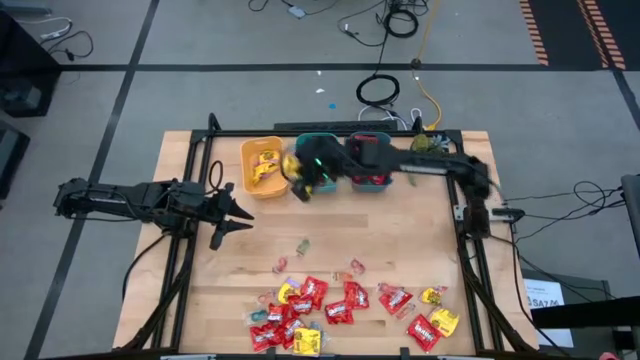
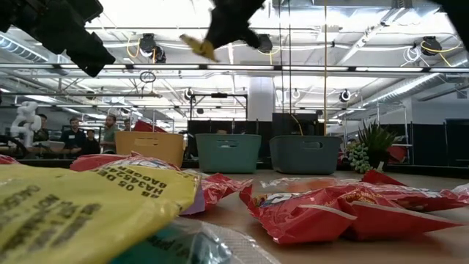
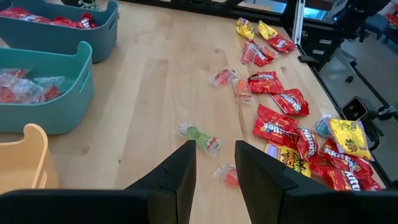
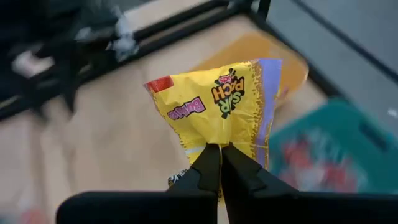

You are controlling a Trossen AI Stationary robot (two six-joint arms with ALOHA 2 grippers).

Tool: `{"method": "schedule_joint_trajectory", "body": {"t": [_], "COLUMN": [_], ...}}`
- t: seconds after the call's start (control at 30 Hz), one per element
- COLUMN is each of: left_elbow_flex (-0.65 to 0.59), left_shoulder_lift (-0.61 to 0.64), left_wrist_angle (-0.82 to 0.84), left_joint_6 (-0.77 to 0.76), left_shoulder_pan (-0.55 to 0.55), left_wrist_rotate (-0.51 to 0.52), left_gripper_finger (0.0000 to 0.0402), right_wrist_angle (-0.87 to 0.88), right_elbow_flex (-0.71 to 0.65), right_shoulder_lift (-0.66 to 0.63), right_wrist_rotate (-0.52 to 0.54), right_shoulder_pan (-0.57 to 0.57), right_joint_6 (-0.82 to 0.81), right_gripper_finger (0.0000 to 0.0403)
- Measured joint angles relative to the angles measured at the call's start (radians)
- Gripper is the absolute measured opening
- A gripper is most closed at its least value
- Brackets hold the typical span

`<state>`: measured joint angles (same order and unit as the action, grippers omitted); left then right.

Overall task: Sort candy
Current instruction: Put the yellow candy into the yellow bin, then put the orange gummy candy into the green bin

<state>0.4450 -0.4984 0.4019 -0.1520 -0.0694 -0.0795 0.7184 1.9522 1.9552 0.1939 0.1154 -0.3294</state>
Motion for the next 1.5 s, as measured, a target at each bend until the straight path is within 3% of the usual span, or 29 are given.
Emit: {"method": "schedule_joint_trajectory", "body": {"t": [0.23,0.37,0.57,0.93,1.07,1.3,1.5], "left_elbow_flex": [0.0,0.0,0.0,0.0,0.0,0.0,0.0], "left_shoulder_lift": [0.0,0.0,0.0,0.0,0.0,0.0,0.0], "left_wrist_angle": [0.0,0.003,0.005,0.008,0.007,0.007,0.007], "left_joint_6": [0.001,0.001,0.001,0.001,0.0,0.001,0.001], "left_shoulder_pan": [0.0,0.0,0.0,0.0,0.0,0.0,0.0], "left_wrist_rotate": [0.001,0.002,0.005,0.007,0.009,0.009,0.009], "left_gripper_finger": [0.0121,0.0121,0.0121,0.0121,0.0121,0.0121,0.0121], "right_wrist_angle": [-0.022,-0.192,-0.255,-0.262,-0.258,-0.241,-0.186], "right_elbow_flex": [0.398,0.353,0.356,0.355,0.355,0.355,0.355], "right_shoulder_lift": [0.316,0.411,0.498,0.52,0.519,0.519,0.515], "right_wrist_rotate": [-0.154,-0.22,-0.227,-0.222,-0.222,-0.228,-0.354], "right_shoulder_pan": [0.124,0.159,0.167,0.164,0.164,0.164,0.166], "right_joint_6": [0.133,0.127,0.132,0.137,0.135,0.122,0.029], "right_gripper_finger": [0.0,0.0,0.0019,0.0169,0.0205,0.0221,0.0222]}}
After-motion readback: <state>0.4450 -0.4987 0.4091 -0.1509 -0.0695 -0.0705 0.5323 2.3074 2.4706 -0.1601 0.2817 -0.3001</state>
